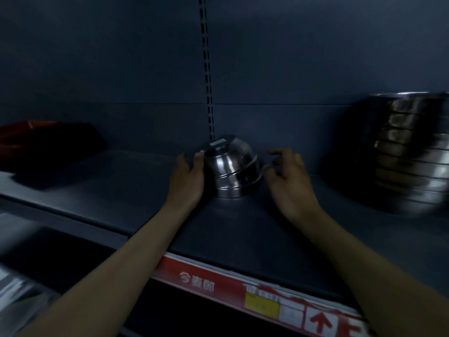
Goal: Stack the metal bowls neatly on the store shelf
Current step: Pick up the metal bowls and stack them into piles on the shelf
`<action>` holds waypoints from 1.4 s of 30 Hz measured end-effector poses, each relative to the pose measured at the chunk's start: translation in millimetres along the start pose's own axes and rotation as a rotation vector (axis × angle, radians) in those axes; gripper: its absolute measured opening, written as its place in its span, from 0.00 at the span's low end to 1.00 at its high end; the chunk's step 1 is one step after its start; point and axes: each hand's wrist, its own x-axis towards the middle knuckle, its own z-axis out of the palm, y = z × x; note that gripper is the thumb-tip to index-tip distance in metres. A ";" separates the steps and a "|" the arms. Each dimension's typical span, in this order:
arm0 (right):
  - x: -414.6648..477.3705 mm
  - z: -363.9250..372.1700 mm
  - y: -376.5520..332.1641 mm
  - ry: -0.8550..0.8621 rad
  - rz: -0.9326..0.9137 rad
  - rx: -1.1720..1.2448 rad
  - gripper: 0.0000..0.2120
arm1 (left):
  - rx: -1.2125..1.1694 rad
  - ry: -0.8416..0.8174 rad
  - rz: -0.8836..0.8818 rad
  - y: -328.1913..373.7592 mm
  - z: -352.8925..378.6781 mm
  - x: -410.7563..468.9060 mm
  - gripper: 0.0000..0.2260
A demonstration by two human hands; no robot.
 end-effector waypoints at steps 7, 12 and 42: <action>0.2 -0.6 0.1 -0.165 0.058 0.071 0.19 | 0.069 -0.108 -0.008 -5.0 -0.1 5.6 0.36; 2.2 -1.0 4.2 -0.193 0.112 0.151 0.18 | -0.050 -0.053 0.000 -1.1 0.5 1.9 0.14; -11.7 -31.6 -14.3 0.206 0.084 0.373 0.11 | -0.152 -0.054 0.533 15.1 -4.0 -28.3 0.20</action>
